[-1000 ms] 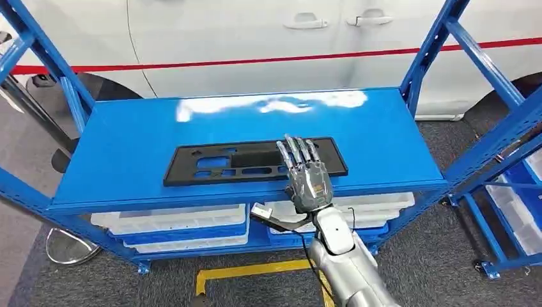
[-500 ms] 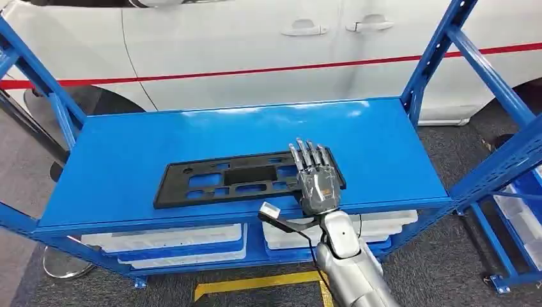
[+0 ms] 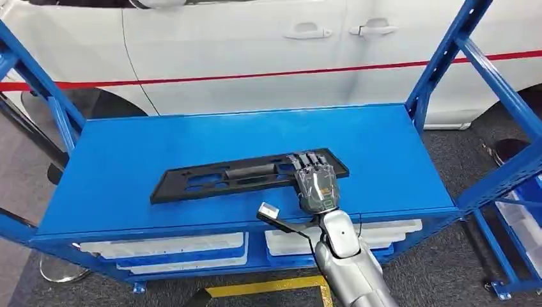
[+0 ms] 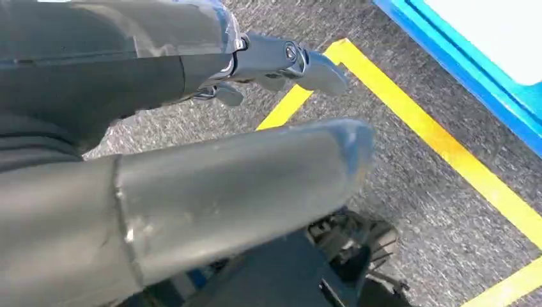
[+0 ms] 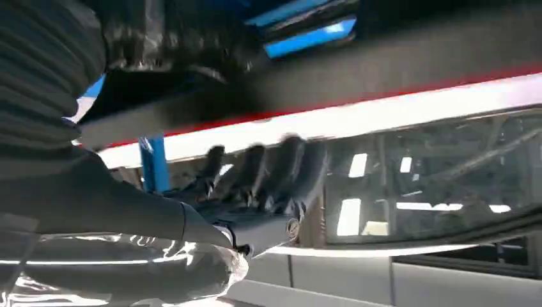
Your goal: Take the parts from the cabinet and place them on the table.
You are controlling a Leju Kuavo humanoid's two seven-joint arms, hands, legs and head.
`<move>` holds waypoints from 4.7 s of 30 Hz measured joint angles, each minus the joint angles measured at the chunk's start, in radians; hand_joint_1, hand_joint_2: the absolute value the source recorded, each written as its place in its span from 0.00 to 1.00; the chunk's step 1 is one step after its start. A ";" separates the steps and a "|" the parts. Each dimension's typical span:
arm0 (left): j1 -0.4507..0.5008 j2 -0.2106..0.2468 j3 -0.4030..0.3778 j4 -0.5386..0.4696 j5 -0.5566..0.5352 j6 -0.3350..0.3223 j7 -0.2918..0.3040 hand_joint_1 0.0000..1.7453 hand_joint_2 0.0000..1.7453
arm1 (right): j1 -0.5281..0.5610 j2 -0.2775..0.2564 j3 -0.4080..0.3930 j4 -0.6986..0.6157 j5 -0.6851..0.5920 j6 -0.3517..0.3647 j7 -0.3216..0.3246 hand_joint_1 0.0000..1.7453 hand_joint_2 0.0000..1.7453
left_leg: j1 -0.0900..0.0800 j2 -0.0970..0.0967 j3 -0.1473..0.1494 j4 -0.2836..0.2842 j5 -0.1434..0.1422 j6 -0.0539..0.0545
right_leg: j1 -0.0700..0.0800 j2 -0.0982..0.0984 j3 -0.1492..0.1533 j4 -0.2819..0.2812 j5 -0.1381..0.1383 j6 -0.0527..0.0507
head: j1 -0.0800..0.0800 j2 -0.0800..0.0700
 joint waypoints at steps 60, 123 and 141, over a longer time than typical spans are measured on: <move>0.041 -0.008 0.185 0.000 0.116 0.025 -0.214 0.00 1.00 | 0.166 0.126 -0.064 -0.862 -0.389 0.002 -0.611 1.00 1.00 | -0.006 0.000 0.020 0.008 -0.023 -0.016 | -0.008 -0.008 0.011 0.004 -0.010 -0.004 | 0.000 0.000; 0.035 -0.032 0.214 0.000 0.159 0.016 -0.126 0.00 1.00 | 0.213 0.110 0.027 -0.908 -0.389 0.002 -0.620 1.00 1.00 | 0.004 0.007 0.075 -0.024 -0.034 0.001 | -0.005 -0.013 -0.001 0.013 0.001 0.007 | -0.001 0.000; 0.031 -0.042 0.214 0.000 0.160 0.007 -0.127 0.00 1.00 | 0.213 0.111 0.028 -0.899 -0.372 0.002 -0.620 1.00 1.00 | 0.005 0.011 -0.075 0.155 -0.110 -0.042 | -0.014 -0.013 0.044 0.007 -0.043 -0.033 | 0.000 0.000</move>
